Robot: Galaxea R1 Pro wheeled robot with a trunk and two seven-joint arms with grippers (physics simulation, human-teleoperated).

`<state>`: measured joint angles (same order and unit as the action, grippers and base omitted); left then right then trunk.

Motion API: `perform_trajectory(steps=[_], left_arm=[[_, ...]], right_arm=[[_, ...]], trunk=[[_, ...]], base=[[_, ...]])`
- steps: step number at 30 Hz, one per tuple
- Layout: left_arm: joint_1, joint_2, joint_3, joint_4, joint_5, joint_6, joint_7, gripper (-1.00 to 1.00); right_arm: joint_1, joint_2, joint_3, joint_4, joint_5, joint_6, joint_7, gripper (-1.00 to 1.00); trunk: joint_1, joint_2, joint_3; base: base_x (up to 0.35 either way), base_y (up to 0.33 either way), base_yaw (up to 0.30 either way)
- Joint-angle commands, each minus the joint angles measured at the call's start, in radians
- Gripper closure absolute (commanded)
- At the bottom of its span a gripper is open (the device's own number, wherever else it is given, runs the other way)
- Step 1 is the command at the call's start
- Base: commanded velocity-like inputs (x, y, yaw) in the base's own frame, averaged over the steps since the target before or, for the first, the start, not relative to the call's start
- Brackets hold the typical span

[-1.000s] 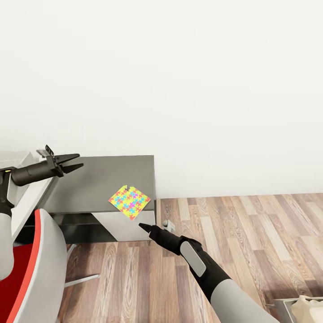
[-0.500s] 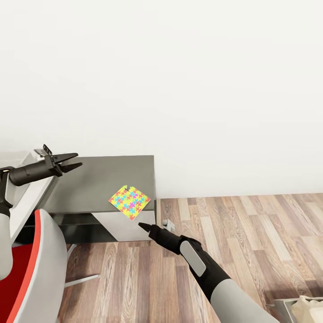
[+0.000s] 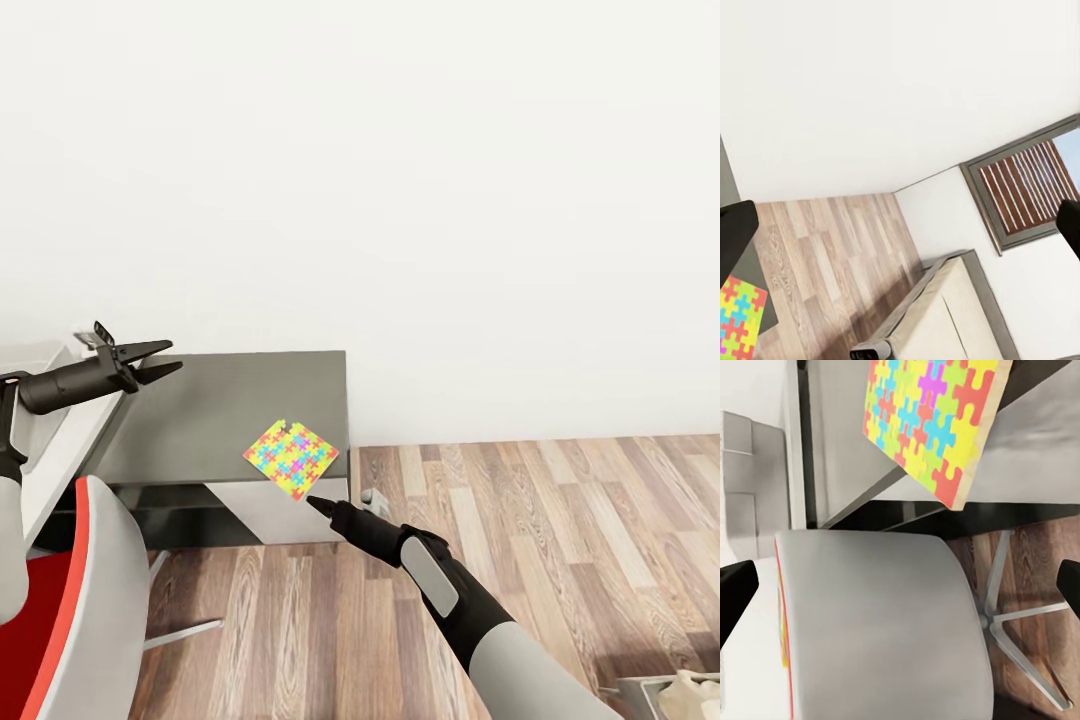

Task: Put all the toys in the child's room - the three board games (two on the bed and one on the table), the two jigsaw puzzles on the table, and the tennis ball on the table - inside the toy box on the table in the child's room.

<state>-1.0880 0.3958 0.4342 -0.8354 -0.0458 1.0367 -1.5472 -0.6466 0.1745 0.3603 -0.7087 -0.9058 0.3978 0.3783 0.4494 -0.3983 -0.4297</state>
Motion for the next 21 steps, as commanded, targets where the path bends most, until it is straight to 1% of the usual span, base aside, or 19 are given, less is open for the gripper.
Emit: perform_trajectory(steps=[1,6,21], left_arm=[[-0.001,0.000,0.001,-0.001,-0.005,0.011,-0.008,-1.00],[0.000,0.001,0.003,-0.005,-0.005,0.011,-0.023,-1.00],[0.000,0.001,0.003,-0.008,-0.005,0.011,-0.024,-1.00]], right_arm=[[-0.001,0.000,0.000,0.000,-0.006,0.004,0.001,-1.00],[-0.001,0.000,0.000,0.000,-0.006,0.004,0.003,-1.00],[-0.001,0.000,0.000,0.008,-0.004,0.003,0.002,-1.00]], trunk=[[0.001,-0.002,-0.001],[0.001,-0.002,-0.001],[0.001,-0.002,-0.001]], base=[[0.011,0.004,0.000],[0.018,0.002,0.000],[0.075,0.013,0.000]])
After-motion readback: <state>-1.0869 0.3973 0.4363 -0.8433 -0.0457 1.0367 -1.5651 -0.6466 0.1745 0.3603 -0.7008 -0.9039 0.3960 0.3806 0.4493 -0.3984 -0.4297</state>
